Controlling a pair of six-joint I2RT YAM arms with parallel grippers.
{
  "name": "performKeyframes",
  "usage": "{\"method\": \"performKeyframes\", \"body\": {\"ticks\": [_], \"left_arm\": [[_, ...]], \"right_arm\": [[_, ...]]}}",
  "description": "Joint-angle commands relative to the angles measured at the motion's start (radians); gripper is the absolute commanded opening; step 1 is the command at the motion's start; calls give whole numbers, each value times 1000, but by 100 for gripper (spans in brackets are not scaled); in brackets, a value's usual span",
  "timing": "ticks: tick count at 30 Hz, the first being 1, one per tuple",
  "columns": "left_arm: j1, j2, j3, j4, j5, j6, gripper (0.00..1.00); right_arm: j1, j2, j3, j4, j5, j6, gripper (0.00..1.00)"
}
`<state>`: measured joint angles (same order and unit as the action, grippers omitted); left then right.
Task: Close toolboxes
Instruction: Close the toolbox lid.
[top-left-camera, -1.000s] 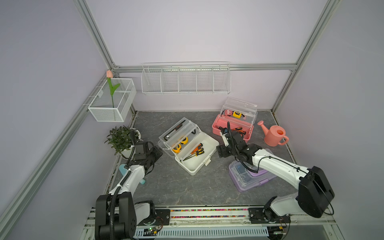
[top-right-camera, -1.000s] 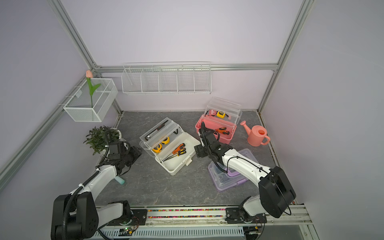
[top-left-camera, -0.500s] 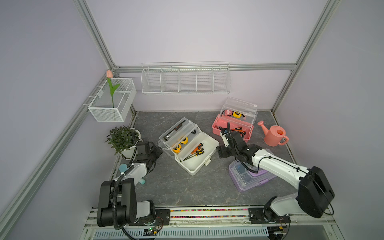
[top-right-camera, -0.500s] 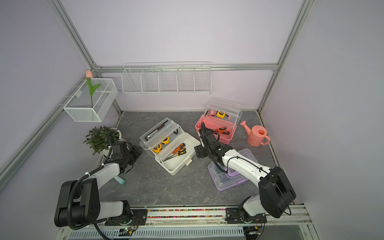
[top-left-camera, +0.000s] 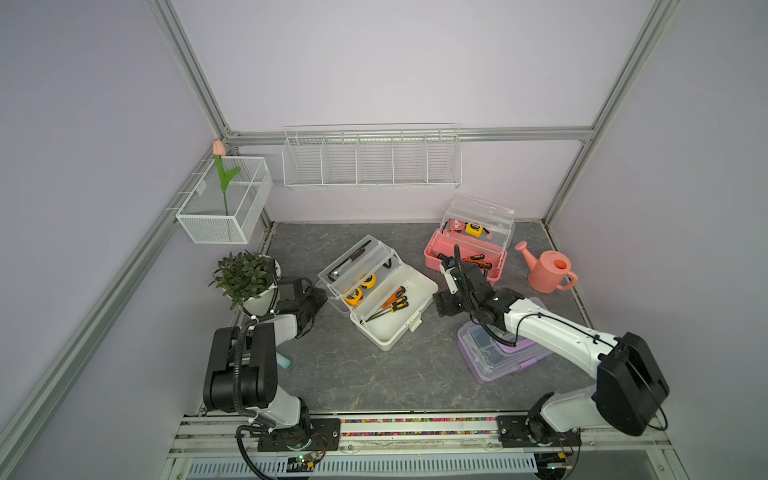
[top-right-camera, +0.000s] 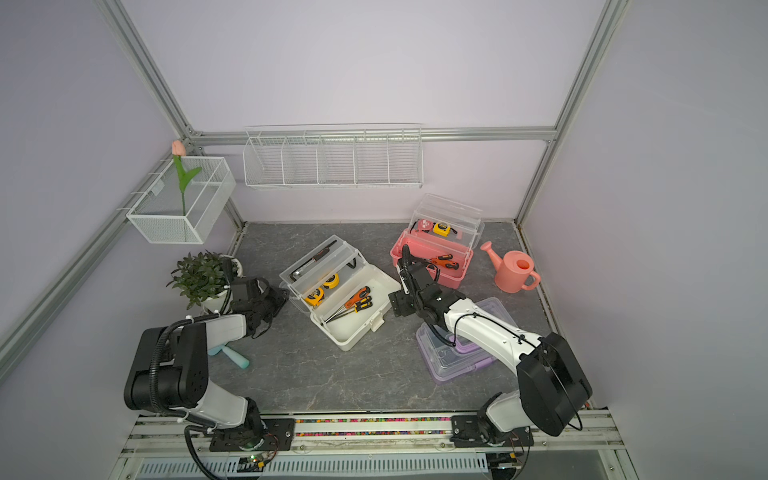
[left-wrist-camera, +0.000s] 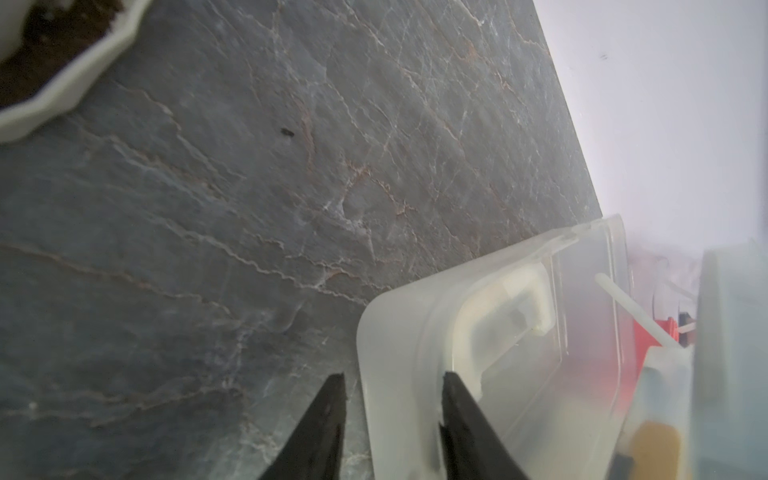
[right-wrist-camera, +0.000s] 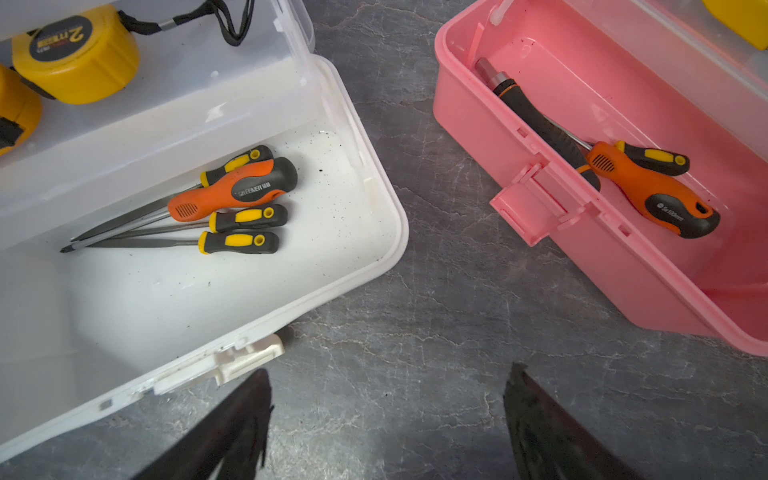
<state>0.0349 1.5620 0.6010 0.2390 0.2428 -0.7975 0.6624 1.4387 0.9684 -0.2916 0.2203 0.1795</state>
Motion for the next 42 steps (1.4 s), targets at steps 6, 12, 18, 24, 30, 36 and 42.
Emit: {"method": "performKeyframes", "body": {"ticks": [6, 12, 18, 24, 30, 36, 42], "left_arm": [[6, 31, 44, -85, -33, 81, 7], [4, -11, 96, -151, -54, 139, 0], [-58, -157, 117, -221, -190, 228, 0], [-120, -339, 45, -144, -275, 279, 0], [-144, -483, -34, -58, -308, 319, 0], [-177, -497, -101, 48, -278, 340, 0], [-261, -572, -176, 148, -338, 392, 0]], "right_arm": [[-1, 25, 13, -8, 14, -17, 89], [-2, 37, 27, -9, -15, -9, 89], [4, 48, 49, -79, -197, 11, 94], [66, 18, 40, -188, -260, 9, 89], [138, -44, 1, -266, -283, 53, 76], [194, -72, -18, -296, -313, 104, 58], [221, -51, -125, -146, -375, 200, 52]]}}
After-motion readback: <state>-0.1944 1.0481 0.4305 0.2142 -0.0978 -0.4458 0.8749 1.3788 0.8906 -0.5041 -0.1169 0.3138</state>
